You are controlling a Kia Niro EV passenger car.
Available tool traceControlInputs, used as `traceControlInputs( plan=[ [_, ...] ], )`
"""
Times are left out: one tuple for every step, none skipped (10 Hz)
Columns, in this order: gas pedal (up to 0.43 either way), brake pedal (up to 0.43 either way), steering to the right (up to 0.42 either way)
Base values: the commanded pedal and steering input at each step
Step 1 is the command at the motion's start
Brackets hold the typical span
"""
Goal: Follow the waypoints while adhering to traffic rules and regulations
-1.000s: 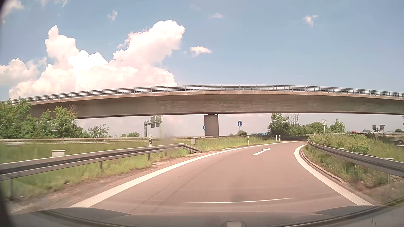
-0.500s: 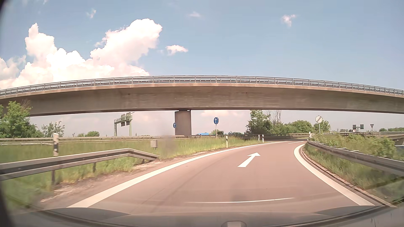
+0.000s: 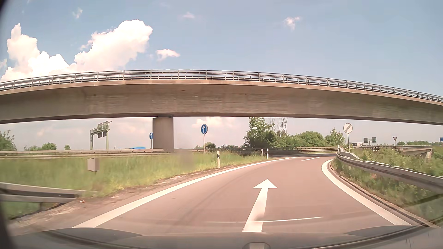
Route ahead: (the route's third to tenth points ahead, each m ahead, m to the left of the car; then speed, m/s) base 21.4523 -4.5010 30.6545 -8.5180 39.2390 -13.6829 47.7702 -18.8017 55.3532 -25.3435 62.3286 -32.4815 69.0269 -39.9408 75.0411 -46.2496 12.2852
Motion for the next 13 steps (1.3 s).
traceControlInputs(
  plan=[
    [0.079, 0.0, 0.087],
    [0.079, 0.0, 0.089],
    [0.079, 0.0, 0.089],
    [0.11, 0.0, 0.089],
    [0.118, 0.0, 0.089],
    [0.118, 0.0, 0.095],
    [0.118, 0.0, 0.1],
    [0.118, 0.0, 0.103],
    [0.118, 0.0, 0.103],
    [0.118, 0.0, 0.103],
    [0.13, 0.0, 0.101],
    [0.13, 0.0, 0.097],
    [0.13, 0.0, 0.09]
  ],
)
